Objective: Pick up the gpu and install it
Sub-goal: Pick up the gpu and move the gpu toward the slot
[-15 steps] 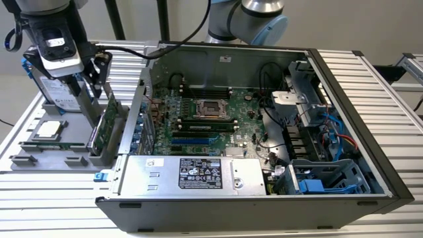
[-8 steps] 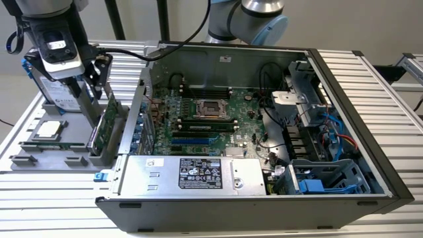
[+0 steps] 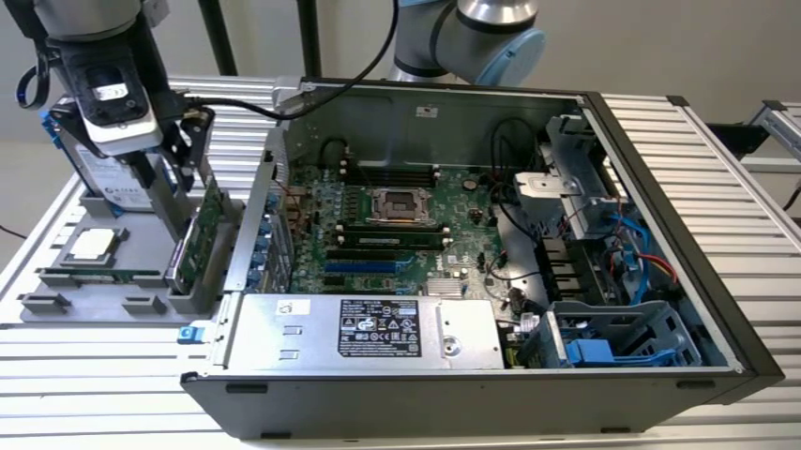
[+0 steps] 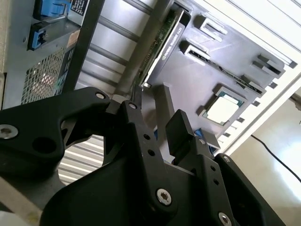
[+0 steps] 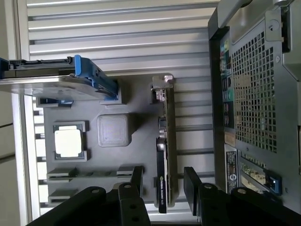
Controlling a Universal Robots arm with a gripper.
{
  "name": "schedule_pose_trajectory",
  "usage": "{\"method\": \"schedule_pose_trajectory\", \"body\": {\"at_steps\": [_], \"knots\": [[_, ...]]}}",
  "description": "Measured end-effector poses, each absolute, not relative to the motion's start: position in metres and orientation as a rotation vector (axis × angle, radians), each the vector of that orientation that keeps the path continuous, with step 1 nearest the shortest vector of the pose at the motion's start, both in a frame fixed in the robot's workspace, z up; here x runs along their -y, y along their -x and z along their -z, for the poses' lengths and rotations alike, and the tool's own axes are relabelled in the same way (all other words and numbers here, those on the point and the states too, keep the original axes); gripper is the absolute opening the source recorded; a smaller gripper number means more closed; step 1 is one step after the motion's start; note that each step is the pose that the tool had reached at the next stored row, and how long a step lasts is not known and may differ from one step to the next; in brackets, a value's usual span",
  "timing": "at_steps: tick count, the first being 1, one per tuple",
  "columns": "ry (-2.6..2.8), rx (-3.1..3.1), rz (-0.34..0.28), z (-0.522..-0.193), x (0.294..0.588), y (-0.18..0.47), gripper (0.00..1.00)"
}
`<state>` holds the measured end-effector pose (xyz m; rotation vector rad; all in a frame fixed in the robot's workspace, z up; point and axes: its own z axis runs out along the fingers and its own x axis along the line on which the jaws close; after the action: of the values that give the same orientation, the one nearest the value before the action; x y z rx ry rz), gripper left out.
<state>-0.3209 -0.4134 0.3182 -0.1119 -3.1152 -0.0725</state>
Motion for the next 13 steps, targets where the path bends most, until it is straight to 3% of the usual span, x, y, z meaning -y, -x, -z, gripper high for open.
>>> {"method": "schedule_pose_trajectory", "body": {"at_steps": [13], "knots": [[0.119, 3.114, 0.073, -0.307, 0.413, 0.321, 1.00]]}}
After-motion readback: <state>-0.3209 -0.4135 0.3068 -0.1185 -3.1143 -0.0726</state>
